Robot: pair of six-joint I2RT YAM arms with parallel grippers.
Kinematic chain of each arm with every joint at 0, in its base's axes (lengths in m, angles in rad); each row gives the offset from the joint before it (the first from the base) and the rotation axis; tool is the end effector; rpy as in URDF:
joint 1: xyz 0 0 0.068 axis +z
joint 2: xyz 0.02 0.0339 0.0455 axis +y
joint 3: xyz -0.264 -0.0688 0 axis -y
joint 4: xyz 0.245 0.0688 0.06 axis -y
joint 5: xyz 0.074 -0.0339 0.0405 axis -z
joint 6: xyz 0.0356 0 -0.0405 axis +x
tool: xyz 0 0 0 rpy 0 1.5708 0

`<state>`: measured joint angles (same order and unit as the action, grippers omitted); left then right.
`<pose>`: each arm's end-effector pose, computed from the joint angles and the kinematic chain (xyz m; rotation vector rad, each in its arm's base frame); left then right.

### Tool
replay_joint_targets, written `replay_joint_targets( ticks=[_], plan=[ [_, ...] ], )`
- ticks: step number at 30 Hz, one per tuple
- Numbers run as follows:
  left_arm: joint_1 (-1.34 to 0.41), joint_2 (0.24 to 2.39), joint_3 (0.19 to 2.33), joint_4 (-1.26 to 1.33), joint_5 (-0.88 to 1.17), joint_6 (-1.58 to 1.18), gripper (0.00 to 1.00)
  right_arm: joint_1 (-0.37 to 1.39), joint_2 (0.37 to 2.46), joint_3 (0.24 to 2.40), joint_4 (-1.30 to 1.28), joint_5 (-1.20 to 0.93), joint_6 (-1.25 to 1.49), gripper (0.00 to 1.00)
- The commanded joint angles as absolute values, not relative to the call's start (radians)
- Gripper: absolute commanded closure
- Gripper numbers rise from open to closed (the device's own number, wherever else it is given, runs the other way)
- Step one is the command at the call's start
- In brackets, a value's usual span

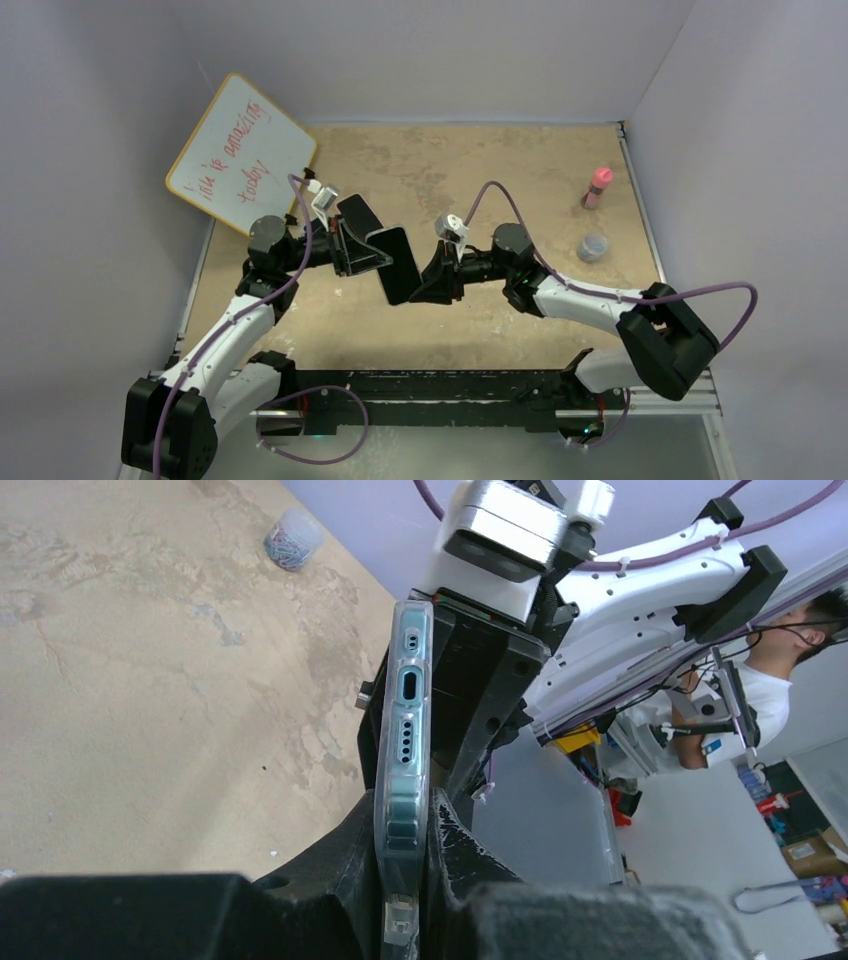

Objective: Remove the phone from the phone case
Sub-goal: Remove the phone case from the phone.

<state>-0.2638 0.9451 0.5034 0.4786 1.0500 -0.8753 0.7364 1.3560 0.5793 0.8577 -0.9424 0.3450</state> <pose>0.1891 -0.0830 0.2804 0.4259 1.7757 -1.6392 0.1845 0.2061 0.2502 -1.1236 1.3327 1.5182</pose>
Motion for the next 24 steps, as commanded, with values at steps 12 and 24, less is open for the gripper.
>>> replay_joint_targets(
  ticks=[12, 24],
  plan=[
    [-0.264, 0.955, 0.464, 0.559, 0.927, -0.872, 1.00, 0.742, 1.465, 0.588, 1.227, -0.877, 0.690, 1.00],
    [-0.267, 0.951, 0.378, 0.732, 0.891, -1.007, 0.71, 0.741, 1.493, 0.566, 1.393, -0.814, 0.864, 1.00]
  ],
)
